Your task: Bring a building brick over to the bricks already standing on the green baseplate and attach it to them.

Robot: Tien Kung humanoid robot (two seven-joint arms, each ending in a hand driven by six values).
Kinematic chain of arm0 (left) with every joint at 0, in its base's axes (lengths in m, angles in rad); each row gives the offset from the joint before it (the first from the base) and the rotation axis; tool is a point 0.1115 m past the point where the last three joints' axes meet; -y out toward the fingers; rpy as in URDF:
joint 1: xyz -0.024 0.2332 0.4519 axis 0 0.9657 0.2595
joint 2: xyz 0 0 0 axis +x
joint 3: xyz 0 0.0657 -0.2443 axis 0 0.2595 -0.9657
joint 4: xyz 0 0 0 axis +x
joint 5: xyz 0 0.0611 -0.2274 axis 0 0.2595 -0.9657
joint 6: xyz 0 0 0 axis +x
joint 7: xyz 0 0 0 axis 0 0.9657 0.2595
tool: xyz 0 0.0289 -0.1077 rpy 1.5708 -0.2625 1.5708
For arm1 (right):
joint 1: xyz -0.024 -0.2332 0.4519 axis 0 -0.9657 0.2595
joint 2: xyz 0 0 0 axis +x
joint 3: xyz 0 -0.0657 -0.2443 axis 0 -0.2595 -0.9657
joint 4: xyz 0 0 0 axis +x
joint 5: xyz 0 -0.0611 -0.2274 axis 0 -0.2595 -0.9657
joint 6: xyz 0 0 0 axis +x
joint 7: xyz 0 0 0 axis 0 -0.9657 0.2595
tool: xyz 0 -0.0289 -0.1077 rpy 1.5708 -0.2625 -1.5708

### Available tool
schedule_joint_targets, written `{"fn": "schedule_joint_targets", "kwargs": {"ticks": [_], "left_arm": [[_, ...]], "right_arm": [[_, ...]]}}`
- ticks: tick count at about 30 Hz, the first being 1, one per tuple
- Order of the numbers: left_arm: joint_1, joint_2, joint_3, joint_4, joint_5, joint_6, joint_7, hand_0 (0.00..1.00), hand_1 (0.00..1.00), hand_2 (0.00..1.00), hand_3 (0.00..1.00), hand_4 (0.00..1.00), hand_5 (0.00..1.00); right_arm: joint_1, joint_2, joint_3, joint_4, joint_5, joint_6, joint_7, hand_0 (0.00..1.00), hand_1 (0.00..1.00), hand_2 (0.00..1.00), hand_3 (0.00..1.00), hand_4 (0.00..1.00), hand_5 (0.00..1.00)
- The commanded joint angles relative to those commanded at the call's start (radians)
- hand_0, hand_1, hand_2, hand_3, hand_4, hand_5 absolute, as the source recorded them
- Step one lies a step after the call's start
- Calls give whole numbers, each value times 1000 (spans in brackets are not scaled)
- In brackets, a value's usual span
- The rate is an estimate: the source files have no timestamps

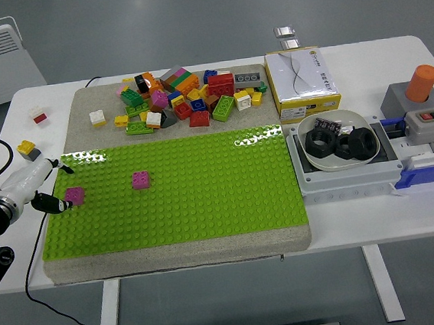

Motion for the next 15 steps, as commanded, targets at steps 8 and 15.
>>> {"fn": "schedule_joint_targets", "kwargs": {"ticks": [8,15], "left_arm": [[2,-10,-2,20,1,9,-6,946,930,936,681,817,2],[6,-24,-7,45,3,14,-12,946,931,935,647,810,2]], "right_arm": [[1,0,1,0,-2,1,2,726,780,850,855,825,998],[2,1,2,0,-4,4,4,725,779,849,856,825,998]]}}
